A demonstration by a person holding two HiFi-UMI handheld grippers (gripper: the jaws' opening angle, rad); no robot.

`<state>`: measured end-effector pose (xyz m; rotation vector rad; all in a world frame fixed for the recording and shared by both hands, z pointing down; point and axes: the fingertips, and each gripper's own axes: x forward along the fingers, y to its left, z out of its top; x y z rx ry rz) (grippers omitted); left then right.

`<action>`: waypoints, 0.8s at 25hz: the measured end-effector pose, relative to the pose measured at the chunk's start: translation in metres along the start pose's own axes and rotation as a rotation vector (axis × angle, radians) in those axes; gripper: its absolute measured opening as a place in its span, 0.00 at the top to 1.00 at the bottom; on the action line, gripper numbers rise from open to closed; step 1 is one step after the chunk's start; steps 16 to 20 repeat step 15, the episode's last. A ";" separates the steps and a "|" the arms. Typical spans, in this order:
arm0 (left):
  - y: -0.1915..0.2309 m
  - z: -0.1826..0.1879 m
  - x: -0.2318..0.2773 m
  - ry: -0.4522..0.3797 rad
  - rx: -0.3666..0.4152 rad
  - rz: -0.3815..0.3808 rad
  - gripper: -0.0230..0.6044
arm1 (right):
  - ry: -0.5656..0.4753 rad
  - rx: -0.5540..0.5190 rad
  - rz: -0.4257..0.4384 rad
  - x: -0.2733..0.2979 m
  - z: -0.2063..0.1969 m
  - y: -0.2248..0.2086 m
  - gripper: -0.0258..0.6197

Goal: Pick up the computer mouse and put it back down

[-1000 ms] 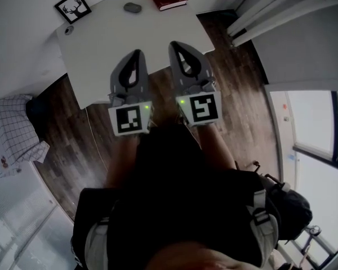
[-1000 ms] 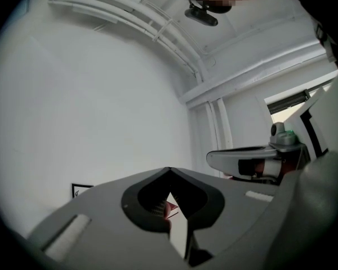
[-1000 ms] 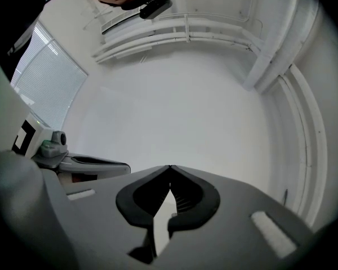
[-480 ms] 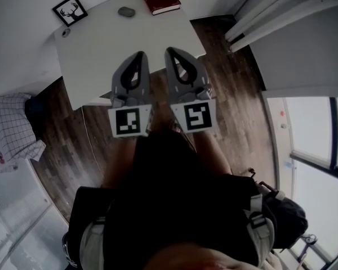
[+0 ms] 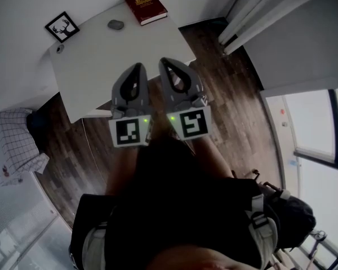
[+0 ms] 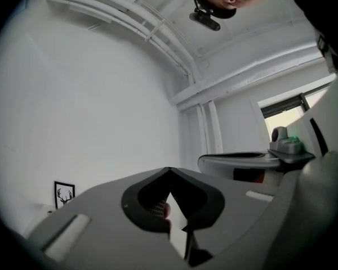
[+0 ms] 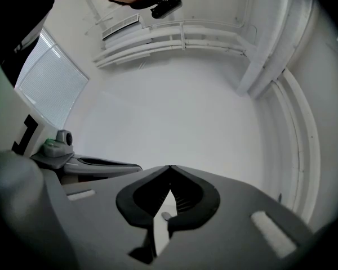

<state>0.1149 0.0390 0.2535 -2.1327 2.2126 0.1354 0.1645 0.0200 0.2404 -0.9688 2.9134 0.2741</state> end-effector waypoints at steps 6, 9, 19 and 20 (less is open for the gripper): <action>-0.011 0.000 0.004 -0.005 0.010 -0.011 0.96 | -0.015 0.002 -0.004 -0.005 0.001 -0.008 0.94; -0.015 0.000 0.007 -0.003 0.007 -0.015 0.96 | -0.014 0.002 -0.008 -0.006 0.001 -0.013 0.94; -0.016 0.000 0.009 -0.006 0.010 -0.021 0.96 | -0.012 -0.002 -0.011 -0.007 0.000 -0.015 0.94; -0.016 0.000 0.009 -0.006 0.010 -0.021 0.96 | -0.012 -0.002 -0.011 -0.007 0.000 -0.015 0.94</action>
